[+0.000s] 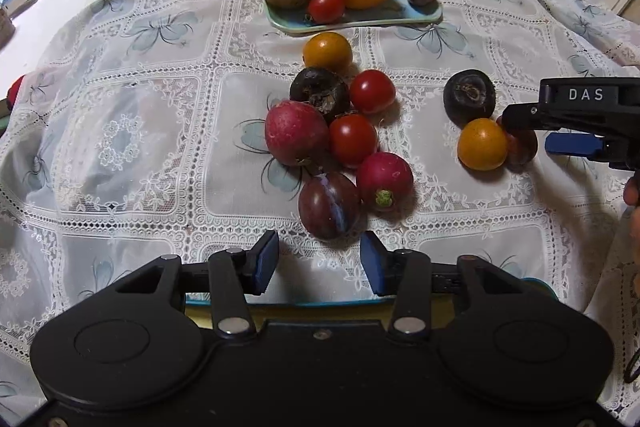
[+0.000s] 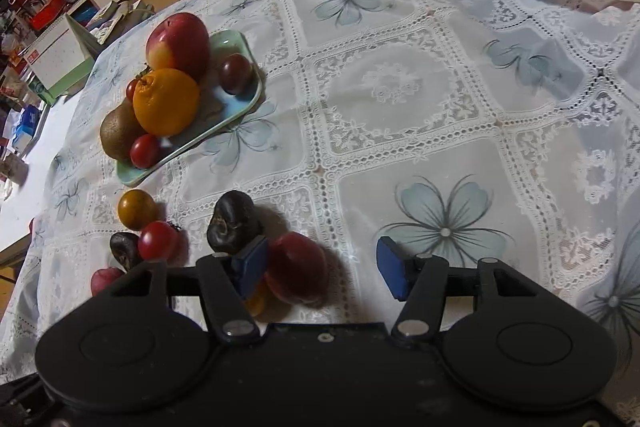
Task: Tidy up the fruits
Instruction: 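Grasp a striped purple plum with the left gripper while the right grasps a red plum, then carry both plums over the tray while the right gripper opens, dropping the red plum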
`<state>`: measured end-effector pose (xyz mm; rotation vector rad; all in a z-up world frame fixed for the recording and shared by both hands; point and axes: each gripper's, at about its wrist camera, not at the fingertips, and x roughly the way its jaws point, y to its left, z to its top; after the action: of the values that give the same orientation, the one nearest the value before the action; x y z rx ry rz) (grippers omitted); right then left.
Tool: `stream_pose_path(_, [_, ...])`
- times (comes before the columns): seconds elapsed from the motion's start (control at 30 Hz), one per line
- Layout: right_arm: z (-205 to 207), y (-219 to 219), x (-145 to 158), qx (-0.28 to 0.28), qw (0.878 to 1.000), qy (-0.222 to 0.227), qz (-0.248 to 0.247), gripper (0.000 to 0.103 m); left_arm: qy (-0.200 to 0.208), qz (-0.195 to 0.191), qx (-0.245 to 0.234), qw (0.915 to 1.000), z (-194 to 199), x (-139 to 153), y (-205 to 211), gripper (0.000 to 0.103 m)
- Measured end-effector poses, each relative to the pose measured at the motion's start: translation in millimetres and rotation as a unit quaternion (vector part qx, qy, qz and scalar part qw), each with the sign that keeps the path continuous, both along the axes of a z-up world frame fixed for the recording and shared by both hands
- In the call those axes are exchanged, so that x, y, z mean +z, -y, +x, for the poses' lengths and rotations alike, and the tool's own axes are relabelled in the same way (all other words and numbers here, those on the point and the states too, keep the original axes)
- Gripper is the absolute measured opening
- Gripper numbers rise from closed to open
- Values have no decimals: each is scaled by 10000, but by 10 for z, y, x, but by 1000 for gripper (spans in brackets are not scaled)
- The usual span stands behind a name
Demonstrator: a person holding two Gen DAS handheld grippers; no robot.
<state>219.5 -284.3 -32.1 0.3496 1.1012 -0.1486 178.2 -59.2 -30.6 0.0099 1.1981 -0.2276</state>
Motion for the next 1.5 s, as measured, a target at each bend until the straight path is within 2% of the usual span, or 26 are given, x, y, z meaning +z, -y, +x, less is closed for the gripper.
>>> stream_pose_path(0.3, [45,-183,-57,257,9993,79,-256,60,-58,41,98,9999,151,-85,55,52])
stream_pose_path(0.4, [56,-160,-63,247,9995,60,-185,60,15,-64,74,10000,153,-60,64,42])
stream_pose_path(0.47, [53,-125,-68,239,9997,31,-91,58,33,-85,72,9999,144,-47,67,42])
stream_pose_path(0.6, [33,-85,-45,356,9991,28,210,35,37,-104,129,9999,105,-23,40,42])
stream_pose_path(0.8, [-26,-152,-45,534,9984,103,150,38,206,-164,169,9995,-26,171,-74,42])
stream_pose_path(0.9, [14,-206,-97,628,9978,-60,179,39,273,-176,113,9994,-145,260,-138,42])
stream_pose_path(1.0, [40,-291,-152,712,9974,-96,-35,40,250,-249,70,9994,-273,300,-211,42])
stream_pose_path(1.3, [-92,-401,-96,757,9960,208,-432,37,330,-379,94,9987,-721,363,-432,42])
stream_pose_path(1.5, [-366,-388,189,558,9951,635,-512,37,418,-361,252,9982,-922,384,-606,42])
